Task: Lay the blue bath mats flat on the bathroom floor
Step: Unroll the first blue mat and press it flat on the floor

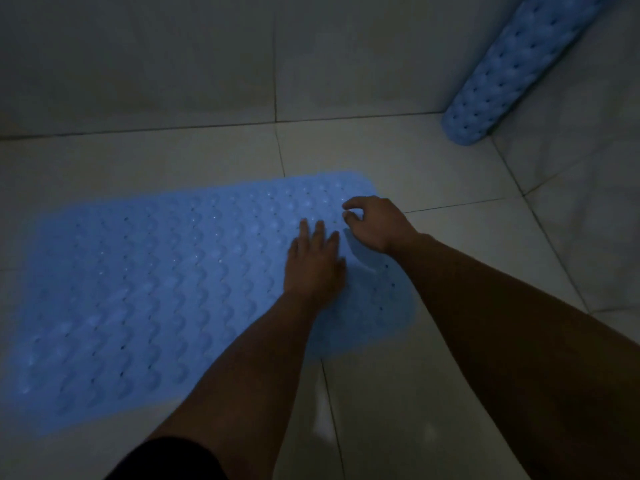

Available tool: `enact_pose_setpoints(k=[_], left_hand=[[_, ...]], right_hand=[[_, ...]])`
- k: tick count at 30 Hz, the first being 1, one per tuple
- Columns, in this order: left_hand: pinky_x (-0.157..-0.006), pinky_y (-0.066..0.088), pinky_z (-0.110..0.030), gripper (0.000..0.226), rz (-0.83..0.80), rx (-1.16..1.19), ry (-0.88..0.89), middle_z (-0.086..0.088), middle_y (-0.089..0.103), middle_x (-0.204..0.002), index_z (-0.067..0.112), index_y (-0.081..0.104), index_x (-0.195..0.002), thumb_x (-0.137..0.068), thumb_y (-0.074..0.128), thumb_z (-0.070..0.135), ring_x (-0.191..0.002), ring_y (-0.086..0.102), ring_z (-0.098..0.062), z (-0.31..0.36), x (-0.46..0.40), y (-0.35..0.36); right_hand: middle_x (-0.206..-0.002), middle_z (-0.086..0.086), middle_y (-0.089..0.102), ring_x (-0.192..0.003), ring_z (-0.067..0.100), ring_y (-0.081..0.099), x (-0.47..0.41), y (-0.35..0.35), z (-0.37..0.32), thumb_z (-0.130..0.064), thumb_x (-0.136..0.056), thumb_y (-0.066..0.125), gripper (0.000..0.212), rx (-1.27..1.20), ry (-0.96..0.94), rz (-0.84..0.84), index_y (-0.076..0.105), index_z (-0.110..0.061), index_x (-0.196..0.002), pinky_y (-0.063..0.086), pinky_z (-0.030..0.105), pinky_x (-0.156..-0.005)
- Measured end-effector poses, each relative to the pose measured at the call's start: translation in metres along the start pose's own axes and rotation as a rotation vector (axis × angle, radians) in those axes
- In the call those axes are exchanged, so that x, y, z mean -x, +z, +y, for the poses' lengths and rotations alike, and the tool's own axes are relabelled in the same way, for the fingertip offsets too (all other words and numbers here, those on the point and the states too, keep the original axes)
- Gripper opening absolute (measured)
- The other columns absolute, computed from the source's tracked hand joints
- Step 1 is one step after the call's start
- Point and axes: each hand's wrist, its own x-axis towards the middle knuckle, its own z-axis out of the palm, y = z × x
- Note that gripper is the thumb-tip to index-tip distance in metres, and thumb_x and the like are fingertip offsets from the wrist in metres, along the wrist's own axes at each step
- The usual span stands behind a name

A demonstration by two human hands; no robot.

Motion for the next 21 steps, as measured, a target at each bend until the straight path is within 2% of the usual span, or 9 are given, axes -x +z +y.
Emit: enact_pose_setpoints(k=[3,5,8,13,15,18,20,21], left_hand=[[-0.126,0.002,-0.057,0.075,-0.071,-0.06,0.145,-0.009,-0.014,-0.17,0.021,0.009,-0.163,-0.102,0.028,0.061,-0.155,-0.02,-0.035,0.011,0.006,0.039],[-0.125,0.003,-0.058,0.084,-0.022,-0.148,0.205,-0.011,-0.01,-0.171,0.02,0.008,-0.164,-0.098,0.023,0.071,-0.156,-0.015,-0.035,0.008,0.013,0.056],[-0.124,0.005,-0.059,0.09,0.093,-0.164,0.232,-0.01,-0.004,-0.171,0.018,0.013,-0.163,-0.095,0.026,0.077,-0.157,-0.008,-0.035,0.003,0.016,0.064],[-0.125,0.004,-0.059,0.098,0.073,-0.19,0.245,-0.007,-0.003,-0.172,0.012,0.012,-0.163,-0.093,0.02,0.081,-0.157,-0.01,-0.03,0.007,0.013,0.066],[-0.124,0.004,-0.059,0.098,0.019,-0.168,0.219,-0.008,0.001,-0.172,0.012,0.016,-0.162,-0.093,0.019,0.081,-0.158,-0.007,-0.03,0.01,0.01,0.06],[-0.124,-0.002,-0.059,0.093,-0.121,-0.171,0.165,-0.007,-0.002,-0.171,0.012,0.009,-0.163,-0.095,0.016,0.075,-0.157,-0.009,-0.03,0.018,0.008,0.045],[-0.124,0.008,-0.059,0.082,-0.232,-0.193,0.139,-0.009,0.004,-0.171,0.012,0.014,-0.162,-0.099,0.025,0.063,-0.157,0.002,-0.033,0.027,-0.004,0.022],[-0.122,0.02,-0.057,0.075,-0.277,-0.194,0.123,-0.011,0.016,-0.169,0.014,0.024,-0.16,-0.099,0.032,0.058,-0.155,0.016,-0.034,0.031,-0.014,0.006]], right_hand=[[-0.127,0.004,0.068,-0.122,0.025,0.06,0.008,0.008,0.031,-0.037,-0.094,0.054,0.034,-0.035,-0.012,0.084,0.07,-0.02,-0.12,0.047,0.036,-0.104],[-0.117,0.006,0.07,-0.114,0.028,0.062,0.012,0.018,0.053,-0.041,-0.091,0.05,0.038,-0.031,-0.034,0.161,0.071,-0.019,-0.114,0.05,0.041,-0.098],[-0.108,0.007,0.07,-0.106,0.033,0.063,0.016,0.039,0.082,-0.039,-0.094,0.048,0.034,0.026,-0.137,0.283,0.071,-0.016,-0.105,0.052,0.045,-0.09],[-0.115,0.006,0.067,-0.115,0.029,0.059,0.019,0.045,0.09,-0.037,-0.096,0.05,0.031,0.011,-0.068,0.357,0.072,-0.018,-0.106,0.05,0.044,-0.095],[-0.117,0.006,0.066,-0.114,0.029,0.059,0.022,0.042,0.083,-0.039,-0.096,0.049,0.032,0.017,-0.068,0.328,0.071,-0.018,-0.108,0.051,0.045,-0.094],[-0.117,0.007,0.068,-0.111,0.031,0.061,0.026,0.026,0.07,-0.046,-0.096,0.041,0.043,0.056,-0.076,0.178,0.07,-0.018,-0.112,0.051,0.049,-0.093],[-0.118,0.012,0.069,-0.11,0.035,0.063,0.028,0.01,0.063,-0.044,-0.098,0.037,0.046,0.117,-0.064,0.033,0.069,-0.016,-0.115,0.05,0.05,-0.095],[-0.119,0.014,0.069,-0.111,0.036,0.063,0.031,0.005,0.059,-0.04,-0.1,0.037,0.044,0.143,-0.062,-0.038,0.068,-0.013,-0.115,0.049,0.049,-0.096]])
